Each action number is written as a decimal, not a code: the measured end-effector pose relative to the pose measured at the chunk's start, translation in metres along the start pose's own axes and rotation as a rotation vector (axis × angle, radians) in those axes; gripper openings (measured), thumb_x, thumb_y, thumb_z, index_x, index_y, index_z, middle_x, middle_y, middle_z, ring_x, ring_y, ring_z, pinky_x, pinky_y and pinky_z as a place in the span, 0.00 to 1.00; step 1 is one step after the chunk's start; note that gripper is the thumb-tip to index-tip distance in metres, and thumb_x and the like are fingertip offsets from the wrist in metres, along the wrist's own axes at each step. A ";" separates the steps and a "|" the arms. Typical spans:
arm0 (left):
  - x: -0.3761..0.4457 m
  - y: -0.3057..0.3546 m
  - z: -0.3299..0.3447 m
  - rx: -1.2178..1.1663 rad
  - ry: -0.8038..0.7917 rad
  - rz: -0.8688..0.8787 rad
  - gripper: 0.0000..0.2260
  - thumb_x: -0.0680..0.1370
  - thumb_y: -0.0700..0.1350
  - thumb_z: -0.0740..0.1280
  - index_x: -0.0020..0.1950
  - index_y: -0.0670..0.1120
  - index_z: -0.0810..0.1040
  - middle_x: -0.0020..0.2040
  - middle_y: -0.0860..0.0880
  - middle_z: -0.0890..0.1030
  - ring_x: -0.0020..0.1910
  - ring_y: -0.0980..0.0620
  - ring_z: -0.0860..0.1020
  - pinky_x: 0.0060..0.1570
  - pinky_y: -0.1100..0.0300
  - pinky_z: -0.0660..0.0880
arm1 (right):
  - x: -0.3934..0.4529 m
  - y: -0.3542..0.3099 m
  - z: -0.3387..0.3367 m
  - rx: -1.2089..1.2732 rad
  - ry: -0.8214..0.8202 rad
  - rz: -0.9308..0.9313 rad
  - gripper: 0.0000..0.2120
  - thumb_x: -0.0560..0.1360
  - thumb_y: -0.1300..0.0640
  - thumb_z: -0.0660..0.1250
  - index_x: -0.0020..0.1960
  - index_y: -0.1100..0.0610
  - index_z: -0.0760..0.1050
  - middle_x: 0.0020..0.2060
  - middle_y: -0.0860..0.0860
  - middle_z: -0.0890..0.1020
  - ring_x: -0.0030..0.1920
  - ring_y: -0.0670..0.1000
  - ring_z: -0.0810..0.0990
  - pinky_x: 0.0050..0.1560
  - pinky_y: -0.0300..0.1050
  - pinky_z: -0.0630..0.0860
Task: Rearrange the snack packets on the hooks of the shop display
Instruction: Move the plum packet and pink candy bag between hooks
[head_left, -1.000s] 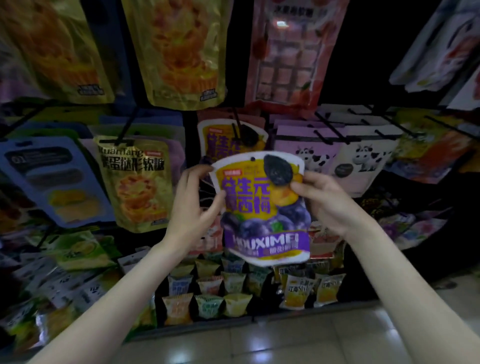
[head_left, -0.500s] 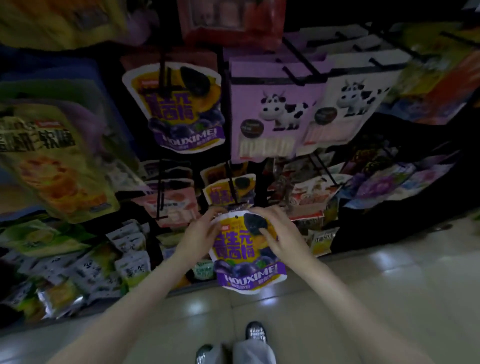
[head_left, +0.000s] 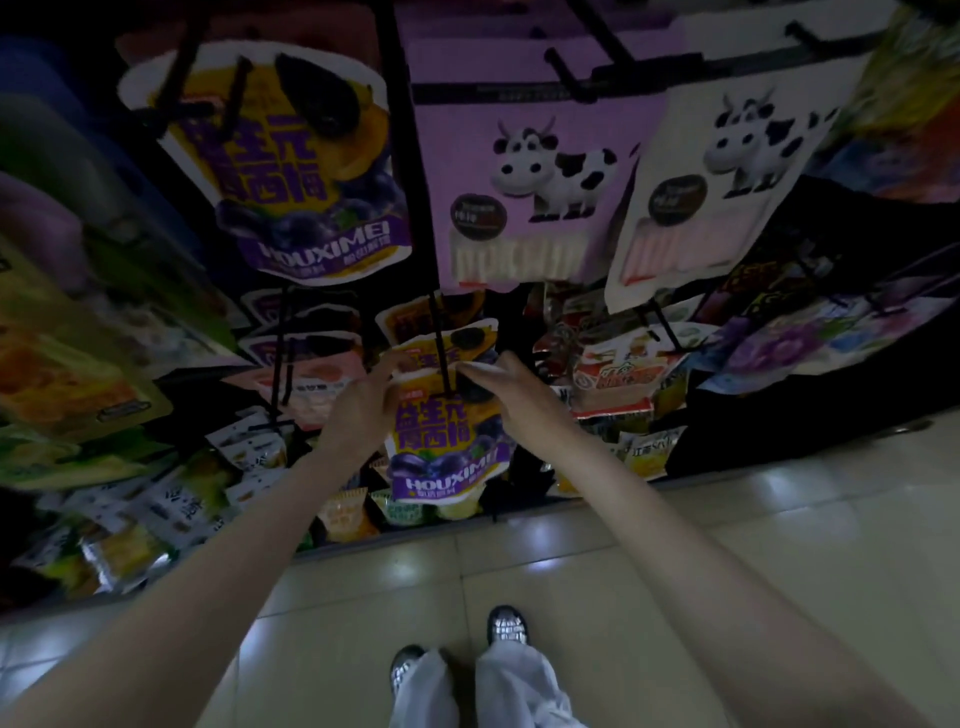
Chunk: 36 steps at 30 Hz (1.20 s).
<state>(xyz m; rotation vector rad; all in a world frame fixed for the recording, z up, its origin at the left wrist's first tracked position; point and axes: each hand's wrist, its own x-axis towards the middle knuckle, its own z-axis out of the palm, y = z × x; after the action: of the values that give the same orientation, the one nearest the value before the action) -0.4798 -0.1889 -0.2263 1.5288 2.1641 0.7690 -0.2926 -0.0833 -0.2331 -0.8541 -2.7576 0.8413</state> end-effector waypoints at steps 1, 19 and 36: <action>0.001 0.001 -0.002 0.003 0.002 0.009 0.11 0.79 0.33 0.57 0.58 0.43 0.72 0.20 0.55 0.60 0.14 0.56 0.57 0.18 0.65 0.53 | 0.003 0.002 -0.001 -0.020 -0.026 0.010 0.36 0.73 0.76 0.56 0.75 0.49 0.59 0.64 0.53 0.64 0.59 0.54 0.68 0.39 0.48 0.74; 0.003 0.001 0.013 0.244 -0.118 -0.065 0.19 0.79 0.32 0.55 0.69 0.39 0.66 0.30 0.40 0.74 0.21 0.53 0.60 0.24 0.61 0.57 | 0.010 0.003 0.002 -0.278 -0.147 -0.027 0.31 0.77 0.69 0.58 0.74 0.48 0.58 0.69 0.55 0.61 0.63 0.57 0.67 0.30 0.38 0.57; -0.048 0.022 -0.072 -0.121 0.304 0.005 0.18 0.77 0.31 0.59 0.66 0.40 0.66 0.57 0.44 0.74 0.46 0.50 0.78 0.42 0.57 0.74 | 0.026 -0.111 -0.077 0.187 0.401 -0.118 0.21 0.78 0.64 0.59 0.70 0.59 0.64 0.67 0.56 0.64 0.56 0.47 0.71 0.55 0.34 0.70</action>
<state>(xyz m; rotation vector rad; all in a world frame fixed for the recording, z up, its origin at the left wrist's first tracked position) -0.4904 -0.2436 -0.1565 1.4332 2.2748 1.1777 -0.3458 -0.1082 -0.1090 -0.7243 -2.3164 0.7909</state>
